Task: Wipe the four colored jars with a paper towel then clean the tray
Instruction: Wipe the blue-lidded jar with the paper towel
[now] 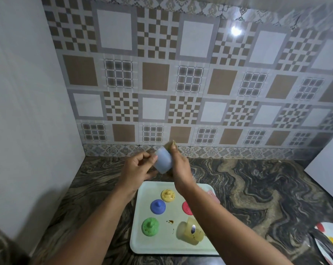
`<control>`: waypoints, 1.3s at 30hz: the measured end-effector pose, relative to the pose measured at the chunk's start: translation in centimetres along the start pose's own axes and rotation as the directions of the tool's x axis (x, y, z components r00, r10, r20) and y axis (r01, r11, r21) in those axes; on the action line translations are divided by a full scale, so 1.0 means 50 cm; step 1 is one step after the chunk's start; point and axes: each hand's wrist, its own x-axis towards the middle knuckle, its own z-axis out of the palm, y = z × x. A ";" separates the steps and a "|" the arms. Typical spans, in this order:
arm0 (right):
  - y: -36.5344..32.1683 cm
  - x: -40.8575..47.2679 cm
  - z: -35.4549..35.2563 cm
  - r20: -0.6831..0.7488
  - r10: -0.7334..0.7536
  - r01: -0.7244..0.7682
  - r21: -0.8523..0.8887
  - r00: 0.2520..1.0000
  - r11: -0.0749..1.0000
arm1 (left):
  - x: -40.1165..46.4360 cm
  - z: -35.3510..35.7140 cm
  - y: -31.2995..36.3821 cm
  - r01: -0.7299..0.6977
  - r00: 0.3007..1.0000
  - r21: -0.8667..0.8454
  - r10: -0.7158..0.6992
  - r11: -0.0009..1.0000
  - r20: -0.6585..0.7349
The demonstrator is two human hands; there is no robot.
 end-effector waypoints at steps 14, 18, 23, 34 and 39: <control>0.026 -0.008 0.010 0.060 -0.258 0.263 -0.124 0.964 0.957 | -0.018 -0.003 -0.028 -0.179 0.978 0.099 0.189 0.979 -0.094; 0.015 0.001 -0.001 0.184 0.331 -0.371 0.269 0.926 0.889 | -0.021 -0.017 -0.050 -0.408 0.886 0.419 0.462 0.811 -0.031; 0.035 -0.023 0.025 0.084 0.443 -0.444 0.333 0.893 0.832 | 0.005 -0.062 -0.078 -0.563 0.787 0.707 0.539 0.428 0.300; -0.016 0.024 -0.016 -0.123 0.217 -0.184 0.234 0.969 0.955 | 0.008 -0.113 -0.103 -0.086 0.977 0.582 0.182 0.809 -0.109; 0.026 -0.007 0.015 0.085 -0.348 0.353 -0.372 0.934 0.858 | 0.011 -0.062 -0.086 -0.048 0.983 0.468 0.126 0.882 -0.136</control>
